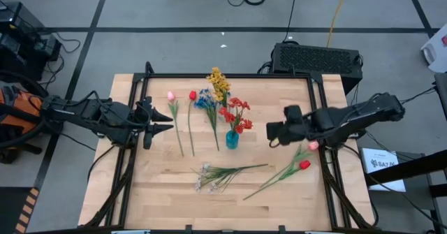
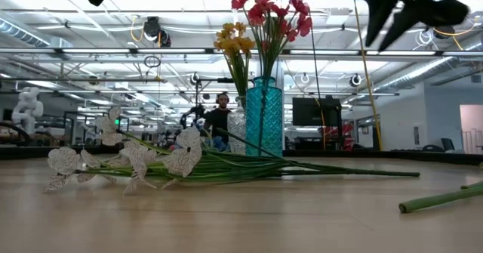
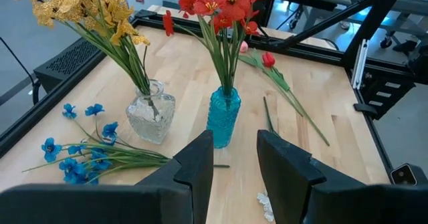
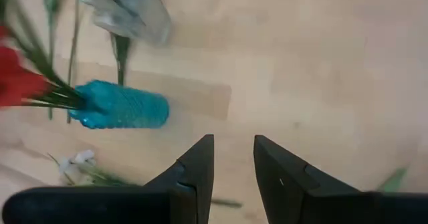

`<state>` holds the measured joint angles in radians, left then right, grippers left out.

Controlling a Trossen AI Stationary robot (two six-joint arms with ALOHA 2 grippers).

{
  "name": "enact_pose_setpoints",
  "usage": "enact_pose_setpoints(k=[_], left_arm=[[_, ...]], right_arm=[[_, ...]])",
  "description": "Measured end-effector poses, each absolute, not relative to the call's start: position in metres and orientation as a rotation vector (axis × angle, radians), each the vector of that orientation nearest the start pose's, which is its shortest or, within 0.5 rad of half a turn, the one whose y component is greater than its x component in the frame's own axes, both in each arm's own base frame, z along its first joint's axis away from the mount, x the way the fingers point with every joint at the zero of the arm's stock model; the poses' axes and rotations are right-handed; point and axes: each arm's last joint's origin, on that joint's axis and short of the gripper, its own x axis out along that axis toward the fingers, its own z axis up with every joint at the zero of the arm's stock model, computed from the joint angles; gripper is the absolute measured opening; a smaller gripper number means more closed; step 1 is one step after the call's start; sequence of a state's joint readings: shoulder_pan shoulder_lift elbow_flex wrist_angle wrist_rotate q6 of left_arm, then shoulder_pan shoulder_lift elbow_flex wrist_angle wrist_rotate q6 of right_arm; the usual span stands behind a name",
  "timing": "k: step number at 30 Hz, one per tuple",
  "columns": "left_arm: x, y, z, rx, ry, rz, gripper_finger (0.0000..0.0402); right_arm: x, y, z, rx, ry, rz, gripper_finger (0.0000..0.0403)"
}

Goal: Sort flowers into vase by color
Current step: Put the right pink tulip into the transparent vase

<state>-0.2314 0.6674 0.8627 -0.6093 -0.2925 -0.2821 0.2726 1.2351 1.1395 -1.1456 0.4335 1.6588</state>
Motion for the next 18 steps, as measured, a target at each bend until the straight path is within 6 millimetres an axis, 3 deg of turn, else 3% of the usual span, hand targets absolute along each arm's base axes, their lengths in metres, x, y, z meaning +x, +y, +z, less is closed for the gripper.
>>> enact_pose_setpoints(k=[8, 18], left_arm=[[0.127, -0.021, 0.335, -0.17, 0.389, 0.116, 0.0122], [0.127, -0.021, 0.334, -0.159, 0.395, 0.115, 0.0122]], right_arm=[[0.192, 0.066, 0.245, 1.318, 0.718, -1.203, 0.0098], [0.179, 0.069, 0.217, 1.465, 0.822, -1.36, 0.0098]])
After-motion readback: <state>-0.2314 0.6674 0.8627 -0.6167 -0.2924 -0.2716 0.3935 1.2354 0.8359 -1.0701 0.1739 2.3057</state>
